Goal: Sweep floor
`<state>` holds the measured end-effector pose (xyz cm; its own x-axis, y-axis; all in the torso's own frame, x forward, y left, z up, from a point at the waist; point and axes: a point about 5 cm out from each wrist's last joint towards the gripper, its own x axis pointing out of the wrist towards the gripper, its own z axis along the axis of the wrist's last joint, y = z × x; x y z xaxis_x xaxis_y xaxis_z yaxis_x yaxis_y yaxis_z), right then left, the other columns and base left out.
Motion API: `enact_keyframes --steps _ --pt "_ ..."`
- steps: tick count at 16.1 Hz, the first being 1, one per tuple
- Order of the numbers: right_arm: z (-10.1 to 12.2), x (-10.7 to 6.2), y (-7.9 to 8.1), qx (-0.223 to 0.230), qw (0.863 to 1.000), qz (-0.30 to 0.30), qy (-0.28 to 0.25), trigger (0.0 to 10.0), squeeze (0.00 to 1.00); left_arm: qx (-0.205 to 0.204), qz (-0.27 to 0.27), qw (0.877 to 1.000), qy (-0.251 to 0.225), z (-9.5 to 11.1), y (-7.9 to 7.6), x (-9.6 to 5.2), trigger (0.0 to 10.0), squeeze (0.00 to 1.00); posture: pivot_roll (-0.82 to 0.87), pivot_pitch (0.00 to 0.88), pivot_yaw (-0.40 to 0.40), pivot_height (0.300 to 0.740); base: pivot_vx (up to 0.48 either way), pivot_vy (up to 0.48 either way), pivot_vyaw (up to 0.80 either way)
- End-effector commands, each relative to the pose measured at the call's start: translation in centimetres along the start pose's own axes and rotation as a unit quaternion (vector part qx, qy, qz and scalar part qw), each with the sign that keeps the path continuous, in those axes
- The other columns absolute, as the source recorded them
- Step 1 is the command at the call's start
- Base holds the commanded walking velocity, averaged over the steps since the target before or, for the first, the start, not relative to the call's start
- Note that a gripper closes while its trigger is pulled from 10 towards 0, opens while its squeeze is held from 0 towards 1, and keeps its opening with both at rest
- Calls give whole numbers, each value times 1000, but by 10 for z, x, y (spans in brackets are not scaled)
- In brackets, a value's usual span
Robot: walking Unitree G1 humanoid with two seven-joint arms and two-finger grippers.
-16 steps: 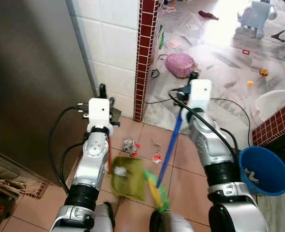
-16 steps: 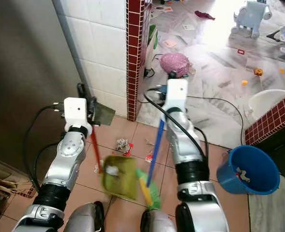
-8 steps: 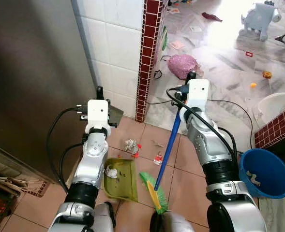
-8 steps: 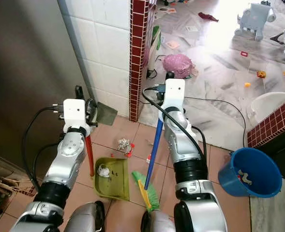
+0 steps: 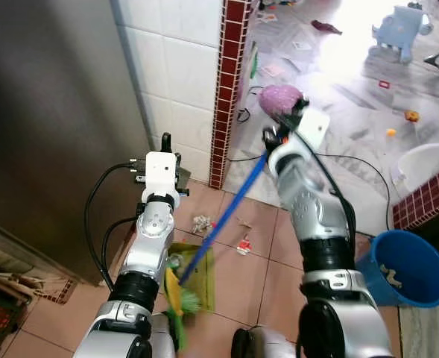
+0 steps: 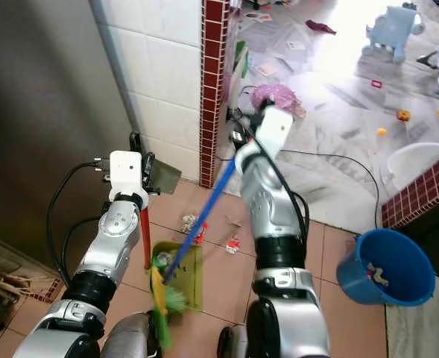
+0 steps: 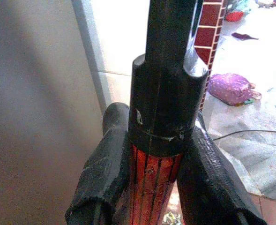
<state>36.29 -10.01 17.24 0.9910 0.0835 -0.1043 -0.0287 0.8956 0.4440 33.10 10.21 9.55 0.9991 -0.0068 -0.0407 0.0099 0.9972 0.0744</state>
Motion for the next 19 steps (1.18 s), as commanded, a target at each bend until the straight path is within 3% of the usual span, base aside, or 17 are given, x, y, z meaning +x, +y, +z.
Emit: enact_keyframes --steps 1,2,3,5,7,9,11,12,14,17,19 --pt "21 -1 15 60 997 41 -37 10000 0 -34 -20 998 45 -16 -12 -5 10000 0 -46 75 -47 740 0 0 0" --pt "29 -2 21 41 996 60 -53 10000 0 -34 -20 998 44 -16 -11 -5 10000 0 -45 75 -44 740 0 0 0" --pt "54 -5 39 -74 983 135 -105 10000 0 -34 -18 998 42 -15 -9 -3 10000 0 -47 89 -38 740 0 0 0" --pt "76 -11 46 -146 960 172 -163 10000 0 -38 -16 998 37 -12 -6 -2 10000 0 -48 83 -34 740 0 0 0" --pt "97 -15 41 -219 935 175 -216 10000 0 -39 -19 999 24 -5 -3 -1 10000 0 -51 82 -34 740 0 0 0" --pt "105 -17 20 -284 916 138 -249 10000 0 -51 -22 998 7 5 2 -2 10000 0 -49 79 -33 740 0 0 0" --pt "99 -17 3 -297 917 111 -242 10000 0 -54 -24 998 -4 12 5 -4 10000 0 -47 79 -33 740 0 0 0" --pt "79 -20 -16 -324 916 82 -222 10000 0 -62 -31 997 -21 22 9 -8 10000 0 -42 76 -29 740 0 0 0" --pt "52 -26 -37 -346 917 44 -195 10000 0 -76 -48 995 -41 33 10 -17 10000 0 -40 73 -27 740 0 0 0" --pt "29 -30 -54 -339 928 -1 -157 10000 0 -62 -73 994 -58 40 11 -30 10000 0 -39 65 -22 740 0 0 -460" --pt "22 -31 -57 -335 930 -8 -148 10000 0 -62 -84 993 -50 36 13 -36 10000 0 -39 62 -14 740 0 0 -800"
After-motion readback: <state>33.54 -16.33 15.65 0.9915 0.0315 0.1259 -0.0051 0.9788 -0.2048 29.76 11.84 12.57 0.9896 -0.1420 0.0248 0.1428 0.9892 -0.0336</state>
